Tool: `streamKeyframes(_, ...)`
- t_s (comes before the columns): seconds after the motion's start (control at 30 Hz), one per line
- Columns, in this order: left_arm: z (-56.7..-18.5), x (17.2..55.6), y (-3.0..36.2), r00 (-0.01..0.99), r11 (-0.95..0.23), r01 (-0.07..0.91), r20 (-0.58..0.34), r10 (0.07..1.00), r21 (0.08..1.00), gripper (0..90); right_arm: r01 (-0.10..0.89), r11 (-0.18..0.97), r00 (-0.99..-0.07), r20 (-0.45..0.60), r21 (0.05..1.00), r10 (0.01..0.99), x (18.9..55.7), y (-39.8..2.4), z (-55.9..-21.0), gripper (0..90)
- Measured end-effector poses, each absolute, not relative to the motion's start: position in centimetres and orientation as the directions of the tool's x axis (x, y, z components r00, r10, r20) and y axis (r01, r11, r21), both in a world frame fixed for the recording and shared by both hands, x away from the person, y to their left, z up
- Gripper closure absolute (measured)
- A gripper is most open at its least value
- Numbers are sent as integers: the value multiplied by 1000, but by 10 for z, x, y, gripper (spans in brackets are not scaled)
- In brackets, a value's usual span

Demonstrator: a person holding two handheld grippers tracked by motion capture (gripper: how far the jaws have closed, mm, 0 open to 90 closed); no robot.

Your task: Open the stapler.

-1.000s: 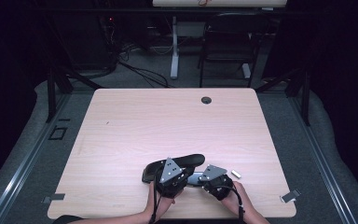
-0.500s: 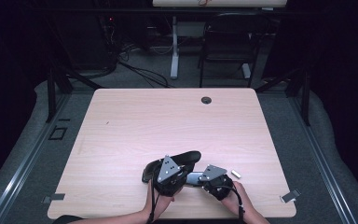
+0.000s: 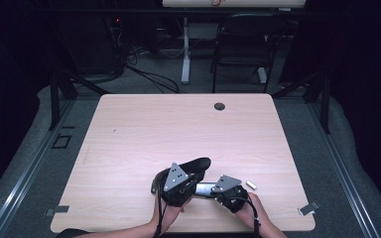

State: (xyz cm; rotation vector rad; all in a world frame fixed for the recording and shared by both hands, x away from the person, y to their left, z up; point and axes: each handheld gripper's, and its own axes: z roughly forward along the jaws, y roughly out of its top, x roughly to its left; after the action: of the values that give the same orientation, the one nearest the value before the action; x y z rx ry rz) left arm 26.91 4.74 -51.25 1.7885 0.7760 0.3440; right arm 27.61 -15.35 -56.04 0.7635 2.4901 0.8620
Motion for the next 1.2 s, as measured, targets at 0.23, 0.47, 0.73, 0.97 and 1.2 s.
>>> streamKeyframes(0.23, -507, 271, 52, 725, -155, 331, -146, 674, 931, 897, 370, 660, -770, -181, 653, 611, 276, -153, -560, 900)
streamKeyframes(0.47, -502, 272, 58, 720, -138, 320, -146, 678, 937, 897, 373, 661, -769, -183, 651, 613, 275, -153, -559, 900)
streamKeyframes(0.73, -498, 267, 58, 730, -138, 286, -122, 672, 948, 897, 381, 655, -767, -173, 652, 618, 275, -153, -560, 900)
streamKeyframes(0.97, -495, 266, 60, 724, -157, 264, -88, 685, 952, 897, 381, 661, -766, -180, 646, 617, 275, -153, -559, 900)
streamKeyframes(1.2, -491, 266, 66, 715, -152, 256, -82, 694, 955, 897, 379, 663, -767, -181, 645, 615, 275, -153, -559, 900)
